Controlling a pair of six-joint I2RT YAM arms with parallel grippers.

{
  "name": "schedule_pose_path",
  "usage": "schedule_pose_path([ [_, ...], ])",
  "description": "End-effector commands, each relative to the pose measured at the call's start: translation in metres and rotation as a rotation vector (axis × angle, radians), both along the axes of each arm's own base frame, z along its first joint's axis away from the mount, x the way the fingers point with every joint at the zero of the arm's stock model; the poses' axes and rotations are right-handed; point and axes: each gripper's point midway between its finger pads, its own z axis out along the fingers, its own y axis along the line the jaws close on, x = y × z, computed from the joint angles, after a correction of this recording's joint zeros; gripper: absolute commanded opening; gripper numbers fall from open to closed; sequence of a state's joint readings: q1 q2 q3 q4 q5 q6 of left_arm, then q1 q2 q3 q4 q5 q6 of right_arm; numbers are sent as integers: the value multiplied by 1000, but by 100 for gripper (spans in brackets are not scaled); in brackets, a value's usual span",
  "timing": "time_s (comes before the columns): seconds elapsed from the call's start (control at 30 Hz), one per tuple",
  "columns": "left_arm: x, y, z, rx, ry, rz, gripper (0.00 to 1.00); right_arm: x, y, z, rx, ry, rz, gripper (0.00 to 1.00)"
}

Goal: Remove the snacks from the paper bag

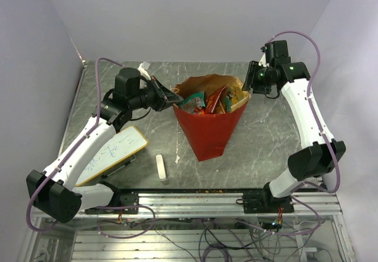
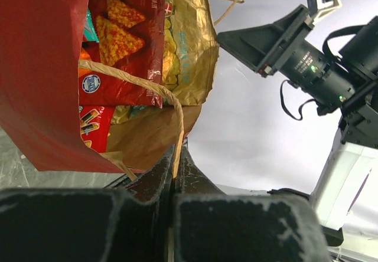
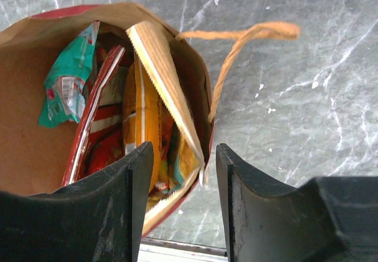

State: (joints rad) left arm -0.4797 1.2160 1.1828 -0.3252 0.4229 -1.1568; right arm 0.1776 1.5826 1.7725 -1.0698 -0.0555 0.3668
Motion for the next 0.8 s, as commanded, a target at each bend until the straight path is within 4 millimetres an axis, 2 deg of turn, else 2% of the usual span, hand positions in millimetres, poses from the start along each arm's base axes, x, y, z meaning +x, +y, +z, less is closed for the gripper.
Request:
schedule_pose_path([
  [0.0, -8, -5, 9, 1, -24, -49, 7, 14, -1, -7, 1, -20, -22, 45],
  [0.17, -10, -6, 4, -1, -13, -57, 7, 18, 12, -12, 52, 1, -12, 37],
  [0.3, -10, -7, 4, 0, -14, -65, 7, 8, 33, -22, 55, 34, 22, 30],
  [0.37, -10, -7, 4, 2, -14, -64, 7, 2, 38, -30, 19, 46, 21, 31],
  [0.47, -10, -7, 3, 2, -14, -64, 7, -3, 31, -43, -73, 66, 5, 36],
  [0.6, -12, -5, 2, 2, -12, -59, 7, 0, 27, -46, -111, 75, 13, 38],
  [0.67, -13, -4, 0, 5, -7, -57, 7, 0, 35, -48, -102, 81, 27, 36],
  [0.77, -15, -1, 0, 10, -12, -47, 7, 1, 58, -54, -102, 80, 51, 34],
])
